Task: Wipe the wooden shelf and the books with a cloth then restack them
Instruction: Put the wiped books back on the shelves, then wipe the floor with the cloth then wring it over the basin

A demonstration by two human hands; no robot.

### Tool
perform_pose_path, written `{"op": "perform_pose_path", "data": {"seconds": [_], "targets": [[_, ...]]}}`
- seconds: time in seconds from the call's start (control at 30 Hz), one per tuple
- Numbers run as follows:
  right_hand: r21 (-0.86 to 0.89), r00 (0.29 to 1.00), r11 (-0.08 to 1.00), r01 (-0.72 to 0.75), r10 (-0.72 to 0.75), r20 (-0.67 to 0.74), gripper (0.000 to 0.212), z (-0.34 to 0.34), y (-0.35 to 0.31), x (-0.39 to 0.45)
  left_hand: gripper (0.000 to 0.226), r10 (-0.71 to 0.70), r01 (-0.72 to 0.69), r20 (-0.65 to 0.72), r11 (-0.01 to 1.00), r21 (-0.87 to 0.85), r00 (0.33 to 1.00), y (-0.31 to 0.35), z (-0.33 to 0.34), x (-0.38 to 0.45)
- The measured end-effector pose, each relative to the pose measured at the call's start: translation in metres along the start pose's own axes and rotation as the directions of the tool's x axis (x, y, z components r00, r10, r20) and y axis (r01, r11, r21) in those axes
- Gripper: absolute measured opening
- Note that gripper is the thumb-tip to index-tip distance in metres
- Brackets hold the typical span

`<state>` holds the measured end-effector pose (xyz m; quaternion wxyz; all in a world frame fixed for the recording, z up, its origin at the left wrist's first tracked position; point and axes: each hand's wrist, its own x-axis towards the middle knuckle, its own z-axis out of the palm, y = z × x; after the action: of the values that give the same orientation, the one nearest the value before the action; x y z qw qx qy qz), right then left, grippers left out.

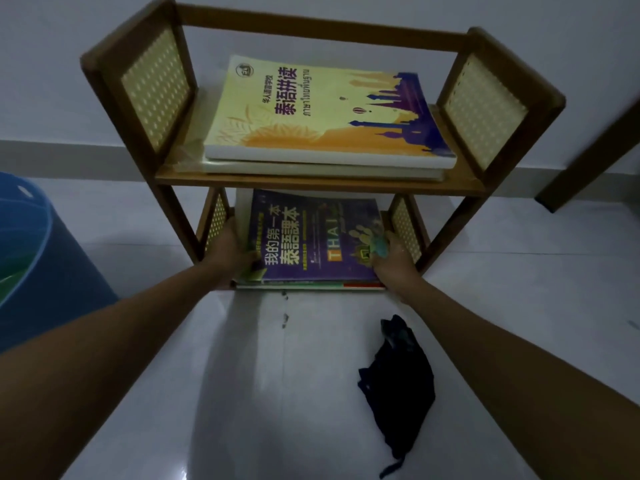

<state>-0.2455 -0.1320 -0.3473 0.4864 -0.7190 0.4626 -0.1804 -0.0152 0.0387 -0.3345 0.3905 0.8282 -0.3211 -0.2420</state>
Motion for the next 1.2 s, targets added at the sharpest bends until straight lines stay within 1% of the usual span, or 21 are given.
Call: {"op": "perform_pose_path", "data": {"seconds": [0.07, 0.13, 0.2, 0.23, 0.27, 0.33, 0.37, 0.47, 0.57, 0.63, 0.7, 0.77, 0.8, 0.87, 0.93, 1.0, 1.07, 1.1, 1.13, 1.17, 1.2], "targets": [[0.008, 1.0, 1.0, 0.018, -0.019, 0.011, 0.04, 0.005, 0.007, 0.004, 0.056, 0.002, -0.001, -0.015, 0.999, 0.049, 1.0, -0.009, 0.003, 0.005], [0.058, 0.995, 0.996, 0.063, -0.067, 0.068, 0.04, 0.006, 0.012, -0.002, 0.06, -0.021, 0.021, 0.001, 1.0, -0.011, 1.0, -0.016, 0.002, 0.004], [0.075, 0.98, 0.989, 0.131, -0.141, 0.144, 0.046, 0.001, 0.024, -0.012, 0.076, 0.043, -0.019, 0.125, 0.982, -0.186, 0.991, -0.017, -0.004, -0.004], [0.039, 0.966, 0.983, 0.182, -0.186, 0.179, 0.051, -0.002, 0.031, -0.018, 0.087, 0.103, -0.063, 0.207, 0.98, -0.191, 0.973, -0.017, -0.006, -0.011], [-0.016, 0.954, 0.974, 0.228, -0.22, 0.205, 0.055, -0.005, 0.038, -0.024, 0.098, 0.146, -0.118, 0.261, 0.986, -0.121, 0.954, -0.021, -0.007, -0.017], [-0.096, 0.937, 0.949, 0.299, -0.273, 0.219, 0.058, -0.008, 0.047, -0.03, 0.114, 0.181, -0.217, 0.253, 0.969, 0.12, 0.95, -0.028, -0.006, -0.025], [-0.133, 0.936, 0.938, 0.32, -0.291, 0.197, 0.057, -0.008, 0.05, -0.03, 0.109, 0.179, -0.224, 0.227, 0.955, 0.193, 0.957, -0.031, -0.002, -0.027], [-0.214, 0.955, 0.933, 0.288, -0.263, 0.14, 0.059, -0.005, 0.046, -0.033, 0.076, 0.152, -0.176, 0.119, 0.958, 0.225, 0.981, -0.033, 0.011, -0.036], [-0.252, 0.975, 0.945, 0.207, -0.178, 0.132, 0.06, -0.006, 0.041, -0.034, 0.063, 0.139, -0.158, 0.105, 0.966, 0.205, 0.985, -0.035, 0.011, -0.039], [-0.283, 0.981, 0.939, 0.195, -0.184, 0.065, 0.07, -0.007, 0.039, -0.049, 0.061, 0.176, -0.187, 0.077, 0.967, 0.171, 0.981, -0.033, 0.007, -0.048], [-0.44, 0.989, 0.888, 0.135, -0.144, 0.013, 0.082, -0.007, 0.052, -0.087, 0.066, 0.19, -0.19, 0.022, 0.96, 0.205, 0.982, -0.035, 0.003, -0.067], [-0.558, 0.996, 0.826, 0.085, -0.07, 0.048, 0.089, -0.001, 0.073, -0.145, 0.067, 0.204, -0.195, -0.014, 0.952, 0.235, 0.979, -0.044, -0.001, -0.094], [-0.568, 0.995, 0.818, 0.095, -0.062, 0.076, 0.089, 0.004, 0.084, -0.171, 0.066, 0.196, -0.187, -0.02, 0.956, 0.228, 0.98, -0.052, -0.003, -0.106], [-0.562, 0.992, 0.818, 0.124, -0.113, 0.055, 0.082, 0.013, 0.108, -0.189, 0.063, 0.113, -0.105, -0.031, 0.975, 0.196, 0.993, -0.068, -0.007, -0.125], [-0.593, 0.986, 0.797, 0.111, -0.162, -0.033, 0.069, 0.026, 0.115, -0.171, 0.06, 0.071, -0.061, -0.051, 0.982, 0.178, 0.996, -0.078, -0.012, -0.138], [-0.652, 0.977, 0.748, 0.122, -0.207, -0.054, 0.067, 0.054, 0.097, -0.151, 0.056, 0.082, -0.069, -0.075, 0.985, 0.157, 0.994, -0.079, -0.018, -0.144], [-0.616, 0.978, 0.766, 0.182, -0.203, 0.037, 0.061, 0.097, 0.059, -0.152, 0.054, 0.113, -0.096, -0.108, 0.984, 0.147, 0.988, -0.074, -0.025, -0.144], [-0.583, 0.965, 0.77, 0.259, -0.226, 0.13, 0.052, 0.123, 0.038, -0.163, 0.053, 0.125, -0.107, -0.129, 0.984, 0.139, 0.984, -0.071, -0.029, -0.142], [-0.475, 0.926, 0.803, 0.359, -0.245, 0.286, 0.043, 0.148, 0.02, -0.182, 0.052, 0.139, -0.119, -0.149, 0.984, 0.131, 0.979, -0.068, -0.031, -0.14], [-0.371, 0.837, 0.782, 0.501, -0.329, 0.437, 0.041, 0.174, 0.009, -0.204, 0.051, 0.152, -0.132, -0.164, 0.983, 0.125, 0.975, -0.065, -0.032, -0.138], [-0.297, 0.662, 0.645, 0.704, -0.442, 0.606, 0.048, 0.194, 0.001, -0.228, 0.05, 0.159, -0.139, -0.172, 0.983, 0.119, 0.972, -0.064, -0.032, -0.137]]}}
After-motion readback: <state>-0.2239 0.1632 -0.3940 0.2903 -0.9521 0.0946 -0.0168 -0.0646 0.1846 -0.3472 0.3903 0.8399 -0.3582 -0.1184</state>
